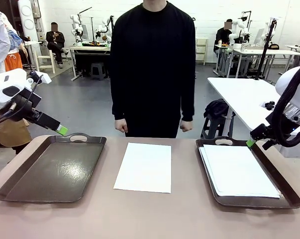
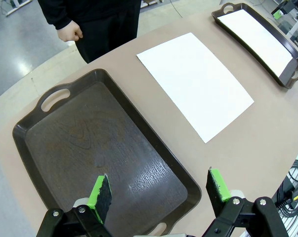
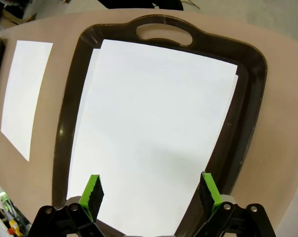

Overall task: Sort the A4 documents.
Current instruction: Receive the A4 Paper.

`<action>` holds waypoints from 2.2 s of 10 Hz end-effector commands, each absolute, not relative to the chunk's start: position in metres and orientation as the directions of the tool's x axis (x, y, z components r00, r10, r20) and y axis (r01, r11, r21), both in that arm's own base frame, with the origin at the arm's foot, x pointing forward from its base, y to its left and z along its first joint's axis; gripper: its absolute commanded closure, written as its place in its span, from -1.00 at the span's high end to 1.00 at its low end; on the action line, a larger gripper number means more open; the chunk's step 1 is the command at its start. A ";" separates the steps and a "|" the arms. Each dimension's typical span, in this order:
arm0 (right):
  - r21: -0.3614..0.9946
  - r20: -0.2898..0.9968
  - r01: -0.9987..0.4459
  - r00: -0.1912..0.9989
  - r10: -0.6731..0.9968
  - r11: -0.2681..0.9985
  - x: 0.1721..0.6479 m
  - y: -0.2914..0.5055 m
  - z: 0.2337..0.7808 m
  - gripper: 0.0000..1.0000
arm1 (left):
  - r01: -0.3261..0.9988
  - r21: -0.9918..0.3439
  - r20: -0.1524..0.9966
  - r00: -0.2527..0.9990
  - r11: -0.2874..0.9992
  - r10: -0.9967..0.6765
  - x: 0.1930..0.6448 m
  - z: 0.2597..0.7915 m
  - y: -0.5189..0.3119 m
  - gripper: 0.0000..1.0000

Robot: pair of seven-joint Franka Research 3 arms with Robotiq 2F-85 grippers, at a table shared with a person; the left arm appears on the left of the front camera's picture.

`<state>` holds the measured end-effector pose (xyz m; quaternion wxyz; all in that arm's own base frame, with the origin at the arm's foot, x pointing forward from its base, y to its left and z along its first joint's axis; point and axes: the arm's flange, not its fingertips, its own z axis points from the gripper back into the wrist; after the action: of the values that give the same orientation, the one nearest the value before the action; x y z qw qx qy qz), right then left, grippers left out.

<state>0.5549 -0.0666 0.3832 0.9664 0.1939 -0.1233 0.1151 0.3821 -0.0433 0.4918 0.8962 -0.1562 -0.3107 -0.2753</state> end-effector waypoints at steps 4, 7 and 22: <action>0.319 0.610 -0.659 0.692 0.385 0.681 0.532 -0.002 0.455 1.00 | 0.593 -0.117 0.646 0.655 0.797 -0.393 0.383 0.490 -0.041 1.00; 0.233 0.725 -0.885 0.434 0.535 0.403 0.513 0.037 0.504 1.00 | 0.593 -0.117 0.646 0.655 0.797 -0.393 0.383 0.490 -0.041 1.00; 0.358 0.688 -0.880 0.474 0.549 0.311 0.492 0.039 0.507 1.00 | 0.593 -0.117 0.646 0.655 0.797 -0.393 0.383 0.490 -0.041 1.00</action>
<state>0.4924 0.0381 0.5071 0.7806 0.3646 -0.2261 0.4546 0.3822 -0.0432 0.4918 0.8963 -0.1561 -0.3106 -0.2752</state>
